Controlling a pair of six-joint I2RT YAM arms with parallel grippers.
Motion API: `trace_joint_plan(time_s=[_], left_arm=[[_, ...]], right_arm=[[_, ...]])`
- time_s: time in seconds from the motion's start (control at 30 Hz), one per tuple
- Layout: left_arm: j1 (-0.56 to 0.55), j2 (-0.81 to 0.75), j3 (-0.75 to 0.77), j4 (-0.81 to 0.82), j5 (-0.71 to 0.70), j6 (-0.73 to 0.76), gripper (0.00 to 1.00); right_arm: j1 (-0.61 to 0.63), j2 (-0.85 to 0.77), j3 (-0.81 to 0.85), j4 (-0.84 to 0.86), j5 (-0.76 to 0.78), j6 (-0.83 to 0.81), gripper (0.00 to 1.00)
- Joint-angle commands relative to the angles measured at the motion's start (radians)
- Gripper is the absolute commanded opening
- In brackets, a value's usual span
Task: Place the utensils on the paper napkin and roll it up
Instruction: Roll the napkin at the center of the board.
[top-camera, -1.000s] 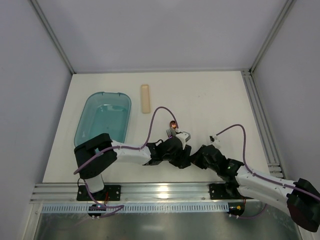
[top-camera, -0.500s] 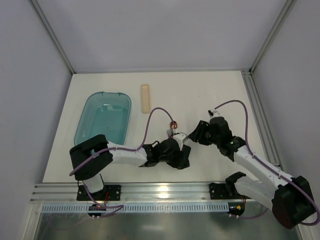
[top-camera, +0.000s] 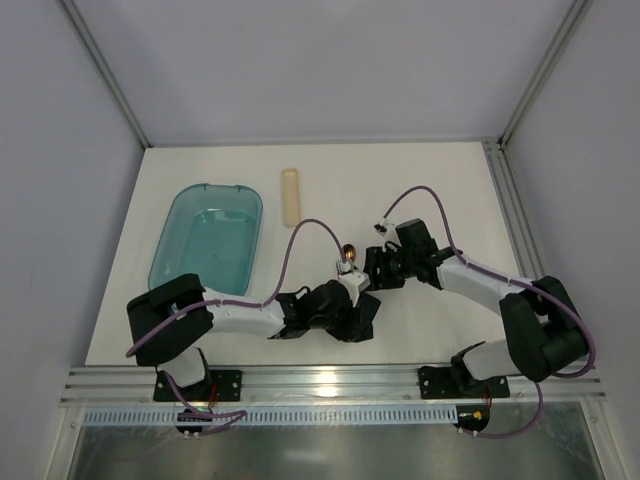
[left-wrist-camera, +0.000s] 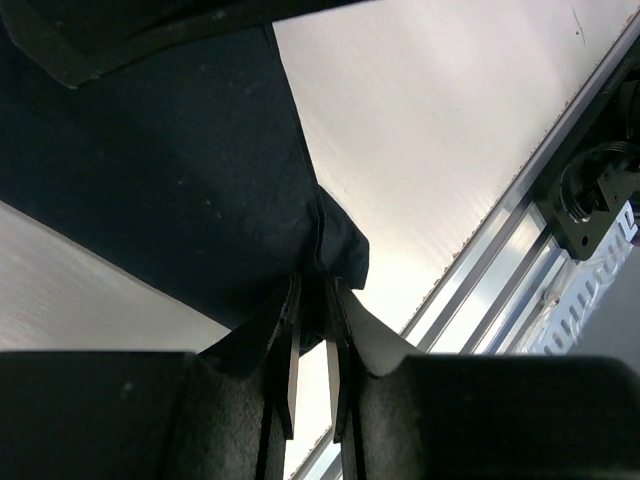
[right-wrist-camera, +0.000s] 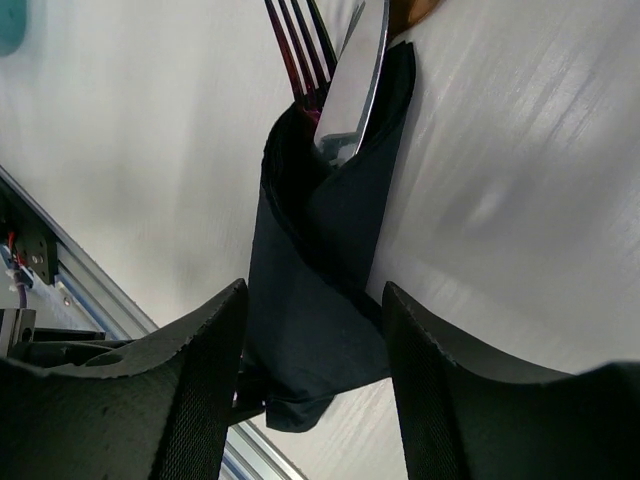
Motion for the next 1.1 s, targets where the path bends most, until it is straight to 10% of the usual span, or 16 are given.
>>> trace_joint_plan(time_s=[0.0,1.07], left_arm=[[-0.018,0.019,0.008,0.053,0.019,0.001,0.20],[-0.029,0.022,-0.001,0.039,-0.001,0.032,0.20]], right_arm=[[-0.002,0.004,0.051,0.004,-0.035,-0.064,0.59],[0.004,0.111,-0.024,0.016,-0.090,-0.039,0.36]])
